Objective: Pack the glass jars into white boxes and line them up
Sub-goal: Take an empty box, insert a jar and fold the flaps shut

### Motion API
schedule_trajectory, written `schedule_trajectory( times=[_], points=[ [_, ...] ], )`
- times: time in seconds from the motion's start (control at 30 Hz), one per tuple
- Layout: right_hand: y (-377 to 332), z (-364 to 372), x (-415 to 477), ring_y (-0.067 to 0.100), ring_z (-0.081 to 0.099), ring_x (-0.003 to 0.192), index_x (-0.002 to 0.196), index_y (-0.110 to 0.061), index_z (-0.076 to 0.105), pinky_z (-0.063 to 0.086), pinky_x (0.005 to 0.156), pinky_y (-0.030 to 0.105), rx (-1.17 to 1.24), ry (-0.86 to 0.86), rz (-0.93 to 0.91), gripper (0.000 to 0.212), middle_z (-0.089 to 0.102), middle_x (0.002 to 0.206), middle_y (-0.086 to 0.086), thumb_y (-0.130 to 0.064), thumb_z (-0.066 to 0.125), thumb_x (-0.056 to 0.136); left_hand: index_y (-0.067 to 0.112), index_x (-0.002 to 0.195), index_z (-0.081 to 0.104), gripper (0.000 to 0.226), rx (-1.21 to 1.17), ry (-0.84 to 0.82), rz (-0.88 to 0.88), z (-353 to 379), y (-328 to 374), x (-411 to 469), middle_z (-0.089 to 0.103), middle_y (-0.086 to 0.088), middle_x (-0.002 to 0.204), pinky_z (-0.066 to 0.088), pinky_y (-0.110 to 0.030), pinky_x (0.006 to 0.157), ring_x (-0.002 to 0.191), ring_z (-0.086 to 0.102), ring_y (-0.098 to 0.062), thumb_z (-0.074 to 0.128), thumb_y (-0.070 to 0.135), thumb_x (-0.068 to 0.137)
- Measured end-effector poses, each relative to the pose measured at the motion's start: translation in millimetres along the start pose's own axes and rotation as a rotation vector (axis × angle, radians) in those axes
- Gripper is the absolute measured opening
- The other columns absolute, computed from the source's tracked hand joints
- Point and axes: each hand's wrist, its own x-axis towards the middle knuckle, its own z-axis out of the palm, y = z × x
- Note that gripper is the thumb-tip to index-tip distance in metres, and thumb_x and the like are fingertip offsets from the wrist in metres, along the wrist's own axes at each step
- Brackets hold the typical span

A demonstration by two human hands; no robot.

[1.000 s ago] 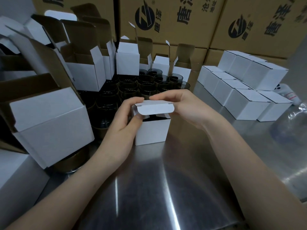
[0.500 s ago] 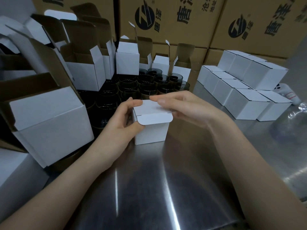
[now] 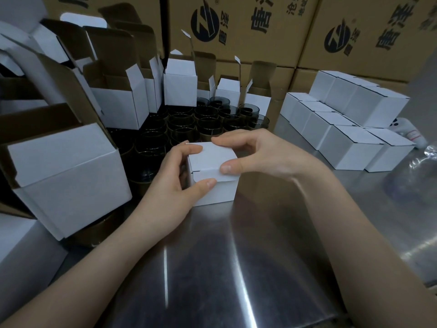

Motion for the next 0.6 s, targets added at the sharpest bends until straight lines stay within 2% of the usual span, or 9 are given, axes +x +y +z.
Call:
schedule_trajectory(
  times=[0.07, 0.13, 0.23, 0.3, 0.4, 0.5, 0.6],
  points=[
    [-1.3, 0.9, 0.2, -0.004, 0.048, 0.123, 0.133, -0.022, 0.06, 0.038, 0.107, 0.02, -0.053, 0.006, -0.02, 0.058, 0.051, 0.134, -0.02, -0.028, 0.079, 0.078, 0.04, 0.118, 0.048, 0.05, 0.035, 0.0, 0.012, -0.1, 0.7, 0.3, 0.041, 0.015, 0.143, 0.043, -0.035, 0.11, 0.129, 0.047, 0.001, 0.068, 0.027, 0.074],
    [-2.2, 1.4, -0.2, -0.001, 0.046, 0.127, 0.134, -0.021, 0.059, 0.036, 0.112, 0.027, -0.078, 0.003, -0.034, 0.059, 0.049, 0.136, -0.019, -0.028, 0.078, 0.079, 0.038, 0.12, 0.046, 0.05, 0.087, -0.008, 0.023, -0.4, 1.4, 0.2, 0.04, 0.011, 0.144, 0.04, -0.038, 0.112, 0.131, 0.044, -0.003, 0.066, 0.028, 0.076],
    [-2.8, 1.8, -0.5, -0.006, 0.046, 0.123, 0.136, -0.023, 0.057, 0.039, 0.106, 0.021, -0.141, -0.009, -0.045, 0.059, 0.048, 0.135, -0.023, -0.033, 0.076, 0.081, 0.038, 0.121, 0.043, 0.048, 0.15, -0.016, 0.041, -0.2, 3.0, -0.9, 0.037, 0.01, 0.145, 0.037, -0.044, 0.113, 0.136, 0.04, -0.009, 0.062, 0.031, 0.079],
    [-2.2, 1.9, -1.2, -0.004, 0.045, 0.125, 0.138, -0.025, 0.055, 0.04, 0.105, 0.022, -0.177, -0.015, -0.044, 0.063, 0.046, 0.136, -0.023, -0.037, 0.077, 0.08, 0.038, 0.122, 0.041, 0.047, 0.174, -0.018, 0.048, 0.4, 4.3, -1.9, 0.038, 0.008, 0.144, 0.038, -0.046, 0.112, 0.135, 0.04, -0.012, 0.061, 0.032, 0.08],
    [-0.6, 3.2, -2.3, 0.0, 0.043, 0.126, 0.14, -0.029, 0.049, 0.041, 0.103, 0.02, -0.227, -0.024, -0.052, 0.073, 0.043, 0.14, -0.021, -0.038, 0.081, 0.075, 0.036, 0.124, 0.04, 0.048, 0.193, -0.017, 0.054, 0.9, 5.4, -2.6, 0.039, 0.005, 0.144, 0.038, -0.047, 0.111, 0.135, 0.041, -0.014, 0.06, 0.033, 0.08],
    [-0.7, 4.8, -1.4, -0.003, 0.045, 0.121, 0.138, -0.032, 0.05, 0.044, 0.094, 0.013, -0.263, -0.004, -0.076, 0.071, 0.046, 0.134, -0.022, -0.036, 0.082, 0.075, 0.035, 0.126, 0.041, 0.049, 0.201, -0.017, 0.049, 0.2, 5.5, -2.8, 0.039, 0.006, 0.144, 0.038, -0.046, 0.111, 0.135, 0.04, -0.013, 0.06, 0.034, 0.081],
    [-2.1, 5.0, -1.1, 0.001, 0.047, 0.121, 0.134, -0.034, 0.053, 0.048, 0.096, 0.02, -0.272, -0.003, -0.091, 0.064, 0.048, 0.134, -0.021, -0.039, 0.08, 0.076, 0.034, 0.128, 0.043, 0.051, 0.191, -0.021, 0.044, -0.7, 5.2, -3.2, 0.038, 0.008, 0.144, 0.039, -0.045, 0.111, 0.135, 0.04, -0.012, 0.061, 0.034, 0.081]
  ],
)
